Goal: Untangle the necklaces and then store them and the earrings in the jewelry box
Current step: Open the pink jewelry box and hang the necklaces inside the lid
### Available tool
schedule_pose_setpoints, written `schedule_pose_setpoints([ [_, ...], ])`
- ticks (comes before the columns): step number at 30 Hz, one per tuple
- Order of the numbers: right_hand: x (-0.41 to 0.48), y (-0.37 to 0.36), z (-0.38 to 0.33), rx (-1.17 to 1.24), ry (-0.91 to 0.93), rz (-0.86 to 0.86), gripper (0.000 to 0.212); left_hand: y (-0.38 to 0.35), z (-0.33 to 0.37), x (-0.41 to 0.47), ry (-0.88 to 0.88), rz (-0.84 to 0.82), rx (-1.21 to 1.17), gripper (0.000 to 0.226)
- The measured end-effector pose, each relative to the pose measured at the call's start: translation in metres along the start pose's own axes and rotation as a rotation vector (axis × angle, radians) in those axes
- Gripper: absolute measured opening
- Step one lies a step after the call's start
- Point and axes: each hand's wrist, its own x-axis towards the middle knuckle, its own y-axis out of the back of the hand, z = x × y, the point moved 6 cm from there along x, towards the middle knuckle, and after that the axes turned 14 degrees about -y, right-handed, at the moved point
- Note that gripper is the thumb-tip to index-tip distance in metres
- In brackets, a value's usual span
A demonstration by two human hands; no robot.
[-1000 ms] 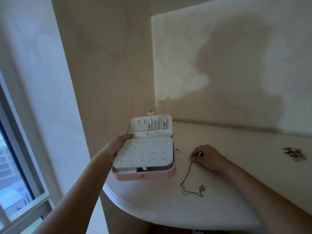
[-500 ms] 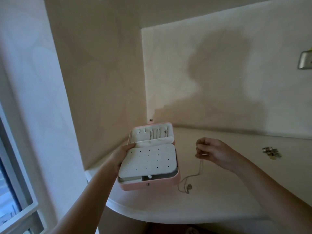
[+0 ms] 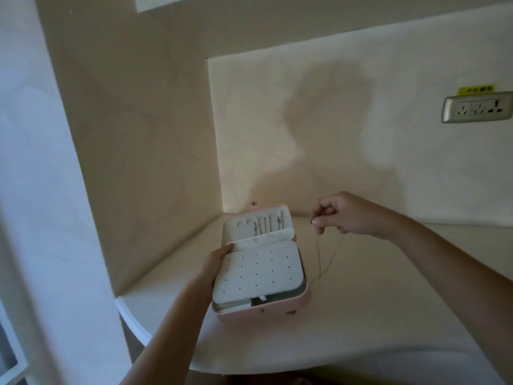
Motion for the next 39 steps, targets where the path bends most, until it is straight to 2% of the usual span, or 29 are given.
schedule_pose_setpoints([
  [5, -0.014, 0.029, -0.036, 0.070, 0.037, 0.015, 0.012, -0.017, -0.002, -0.002, -0.011, -0.011, 0.007, 0.042],
  [14, -0.010, 0.083, -0.090, 0.163, 0.172, 0.207, 0.012, -0.041, -0.008, -0.001, -0.085, -0.021, 0.083, 0.041],
  [20, 0.013, 0.098, -0.109, 0.141, 0.130, 0.221, 0.012, -0.048, -0.006, -0.003, -0.145, -0.050, 0.152, 0.046],
  [31, 0.057, 0.079, -0.133, 0.159, 0.138, 0.149, 0.011, -0.049, -0.005, -0.005, -0.193, -0.084, 0.084, 0.044],
  [39, 0.072, 0.080, -0.150, 0.207, 0.157, 0.172, 0.011, -0.051, -0.005, -0.005, -0.201, -0.118, 0.036, 0.041],
])
